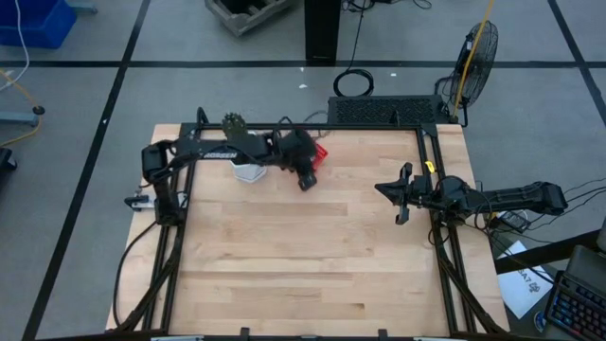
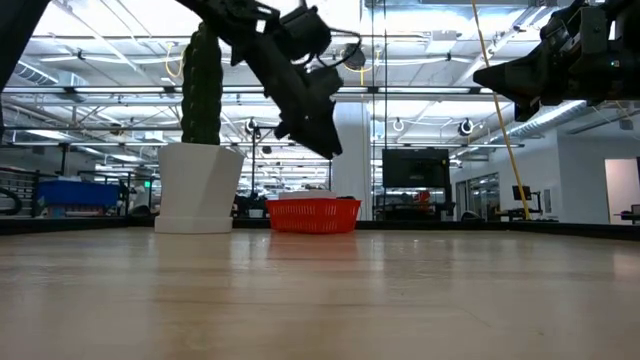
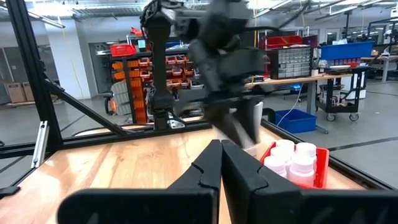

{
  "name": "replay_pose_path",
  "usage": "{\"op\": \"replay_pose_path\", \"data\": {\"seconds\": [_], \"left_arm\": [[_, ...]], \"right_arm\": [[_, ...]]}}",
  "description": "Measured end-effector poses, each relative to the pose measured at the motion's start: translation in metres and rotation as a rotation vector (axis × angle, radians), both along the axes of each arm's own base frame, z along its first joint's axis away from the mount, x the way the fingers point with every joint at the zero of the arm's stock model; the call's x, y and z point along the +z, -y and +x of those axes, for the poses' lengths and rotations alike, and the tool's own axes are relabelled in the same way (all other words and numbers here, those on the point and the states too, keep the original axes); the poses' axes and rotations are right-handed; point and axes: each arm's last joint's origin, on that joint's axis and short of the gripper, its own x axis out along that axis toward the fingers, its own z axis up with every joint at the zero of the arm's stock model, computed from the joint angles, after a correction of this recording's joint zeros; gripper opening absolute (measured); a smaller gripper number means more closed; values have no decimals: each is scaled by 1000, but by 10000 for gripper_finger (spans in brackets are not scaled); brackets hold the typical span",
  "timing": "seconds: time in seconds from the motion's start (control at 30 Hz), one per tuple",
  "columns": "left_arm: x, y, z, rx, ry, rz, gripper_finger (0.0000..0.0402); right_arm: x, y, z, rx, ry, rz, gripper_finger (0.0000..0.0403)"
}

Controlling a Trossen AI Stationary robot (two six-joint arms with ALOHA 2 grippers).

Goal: Pick and place pill bottles into a basket
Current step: Return to Home Position

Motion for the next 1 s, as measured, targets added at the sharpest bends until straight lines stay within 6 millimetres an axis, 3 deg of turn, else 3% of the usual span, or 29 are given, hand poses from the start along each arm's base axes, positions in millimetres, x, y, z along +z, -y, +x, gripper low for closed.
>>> {"op": "replay_pose_path", "data": {"seconds": [0.27,0.5,0.77,1.0], "left_arm": [[1,79,17,-249,17,25,14],[-16,143,17,-488,109,-12,8],[-64,160,-15,-472,192,-68,15],[-75,159,-79,-427,328,-44,9]], "right_arm": [[0,0,0,0,0,0,4],[0,0,0,0,0,0,4],[0,0,0,0,0,0,4],[0,0,0,0,0,0,4]]}}
